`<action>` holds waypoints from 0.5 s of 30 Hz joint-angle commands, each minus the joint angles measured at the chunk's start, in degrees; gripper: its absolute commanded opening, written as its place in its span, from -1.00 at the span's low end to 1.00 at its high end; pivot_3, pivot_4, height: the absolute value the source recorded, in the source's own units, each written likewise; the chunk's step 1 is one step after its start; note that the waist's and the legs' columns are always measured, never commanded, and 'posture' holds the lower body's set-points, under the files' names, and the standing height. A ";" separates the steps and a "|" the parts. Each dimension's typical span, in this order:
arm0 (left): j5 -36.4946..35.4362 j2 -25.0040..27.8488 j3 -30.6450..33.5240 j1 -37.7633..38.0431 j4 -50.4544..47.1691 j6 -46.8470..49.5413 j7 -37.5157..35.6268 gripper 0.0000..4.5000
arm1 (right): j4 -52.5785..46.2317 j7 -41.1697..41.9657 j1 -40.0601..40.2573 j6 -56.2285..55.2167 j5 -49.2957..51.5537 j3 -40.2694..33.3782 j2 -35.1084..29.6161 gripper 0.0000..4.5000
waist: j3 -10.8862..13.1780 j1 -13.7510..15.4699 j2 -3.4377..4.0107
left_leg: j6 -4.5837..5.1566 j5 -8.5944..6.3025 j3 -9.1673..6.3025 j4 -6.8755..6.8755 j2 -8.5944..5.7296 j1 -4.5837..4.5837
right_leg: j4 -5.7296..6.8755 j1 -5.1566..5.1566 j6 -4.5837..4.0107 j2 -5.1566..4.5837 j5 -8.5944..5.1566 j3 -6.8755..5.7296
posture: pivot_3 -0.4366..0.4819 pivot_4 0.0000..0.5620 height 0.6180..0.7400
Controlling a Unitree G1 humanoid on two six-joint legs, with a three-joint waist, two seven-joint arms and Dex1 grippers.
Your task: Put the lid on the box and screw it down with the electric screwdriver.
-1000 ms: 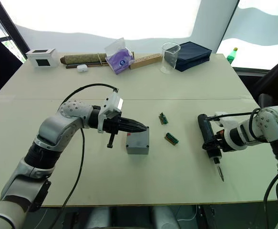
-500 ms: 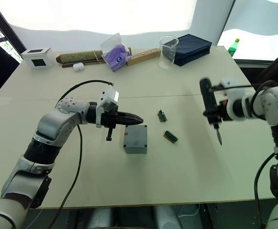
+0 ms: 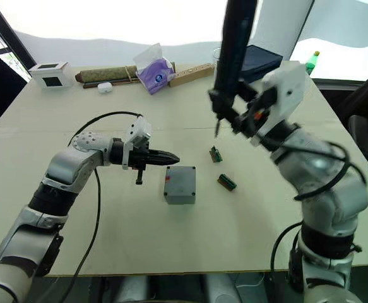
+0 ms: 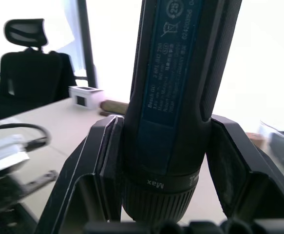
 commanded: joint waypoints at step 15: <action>5.48 0.13 -3.52 3.84 -1.63 -4.71 -0.06 -1.00 | 4.59 -0.55 5.32 -15.21 -14.49 13.02 9.74 -0.07 | 0.00 0.06 0.00 | -0.19 0.11 -0.06 0.03 -0.01 0.02 | 0.07 0.02 0.07 0.01 0.05 0.00 | -0.05 -0.47 1.00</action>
